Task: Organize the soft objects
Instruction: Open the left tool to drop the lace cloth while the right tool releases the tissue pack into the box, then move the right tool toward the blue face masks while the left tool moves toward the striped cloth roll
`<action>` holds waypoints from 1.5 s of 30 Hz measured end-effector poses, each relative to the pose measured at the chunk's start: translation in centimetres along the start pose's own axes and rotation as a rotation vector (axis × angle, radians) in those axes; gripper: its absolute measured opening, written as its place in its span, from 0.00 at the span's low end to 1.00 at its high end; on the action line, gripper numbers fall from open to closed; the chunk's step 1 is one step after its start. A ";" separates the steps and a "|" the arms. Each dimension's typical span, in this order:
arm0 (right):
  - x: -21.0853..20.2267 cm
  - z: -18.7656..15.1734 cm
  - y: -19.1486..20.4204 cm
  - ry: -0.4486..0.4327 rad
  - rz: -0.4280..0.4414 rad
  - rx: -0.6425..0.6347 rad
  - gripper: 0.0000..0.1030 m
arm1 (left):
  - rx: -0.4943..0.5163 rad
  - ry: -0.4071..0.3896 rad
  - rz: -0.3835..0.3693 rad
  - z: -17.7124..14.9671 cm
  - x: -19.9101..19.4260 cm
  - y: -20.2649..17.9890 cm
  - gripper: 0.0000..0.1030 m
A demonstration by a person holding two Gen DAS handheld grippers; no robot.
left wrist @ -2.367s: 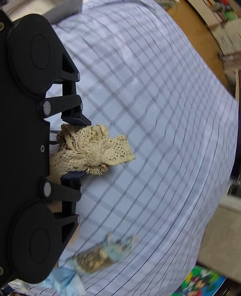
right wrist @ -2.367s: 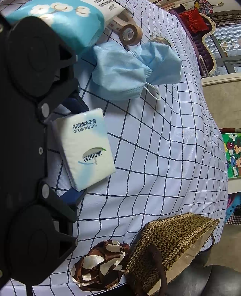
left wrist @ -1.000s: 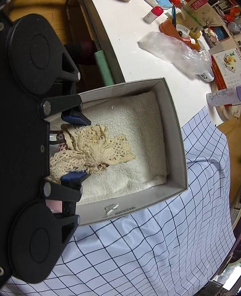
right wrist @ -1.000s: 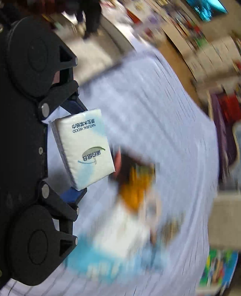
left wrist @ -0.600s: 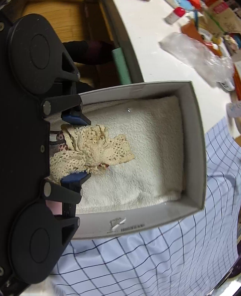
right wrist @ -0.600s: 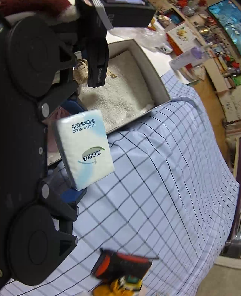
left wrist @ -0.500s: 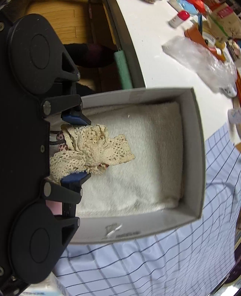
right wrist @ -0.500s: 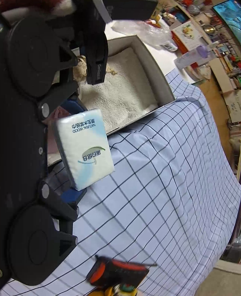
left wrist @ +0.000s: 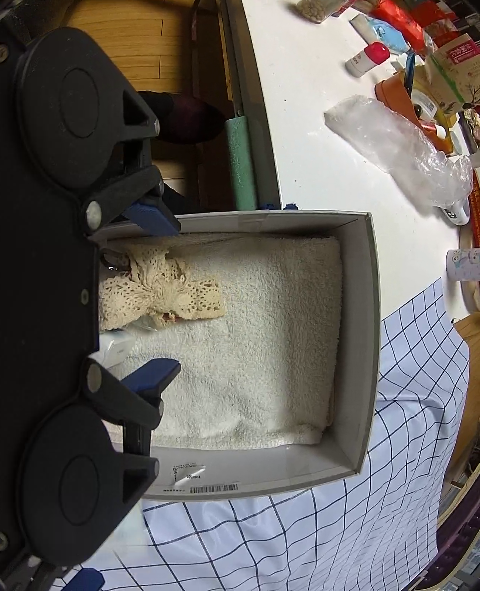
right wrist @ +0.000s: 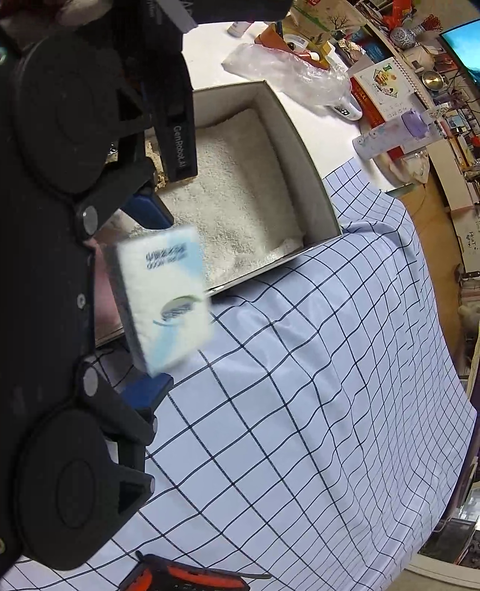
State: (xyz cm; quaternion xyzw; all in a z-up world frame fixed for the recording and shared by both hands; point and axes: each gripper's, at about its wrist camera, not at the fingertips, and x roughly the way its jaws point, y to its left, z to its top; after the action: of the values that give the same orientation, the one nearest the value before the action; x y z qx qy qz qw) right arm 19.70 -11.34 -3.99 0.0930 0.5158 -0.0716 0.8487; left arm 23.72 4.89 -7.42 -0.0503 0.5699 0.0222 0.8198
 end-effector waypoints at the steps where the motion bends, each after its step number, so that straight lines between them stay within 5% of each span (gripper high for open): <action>1: 0.1 0.0 0.0 0.001 0.004 -0.003 0.84 | 0.000 0.004 -0.004 0.0 0.0 0.0 0.71; 29: -1.1 -3.2 -2.4 0.041 -0.065 0.016 0.87 | -0.003 0.054 -0.021 -0.2 0.6 0.0 0.73; 45: -8.4 -4.7 -6.8 -0.104 -0.115 0.112 0.96 | 0.137 0.045 -0.043 -1.2 -0.1 -2.6 0.73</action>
State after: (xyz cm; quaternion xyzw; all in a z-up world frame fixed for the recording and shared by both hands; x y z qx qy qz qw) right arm 10.36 -16.64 0.76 0.1068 0.4705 -0.1535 0.8623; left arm 22.84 2.19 -7.54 -0.0068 0.5874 -0.0356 0.8085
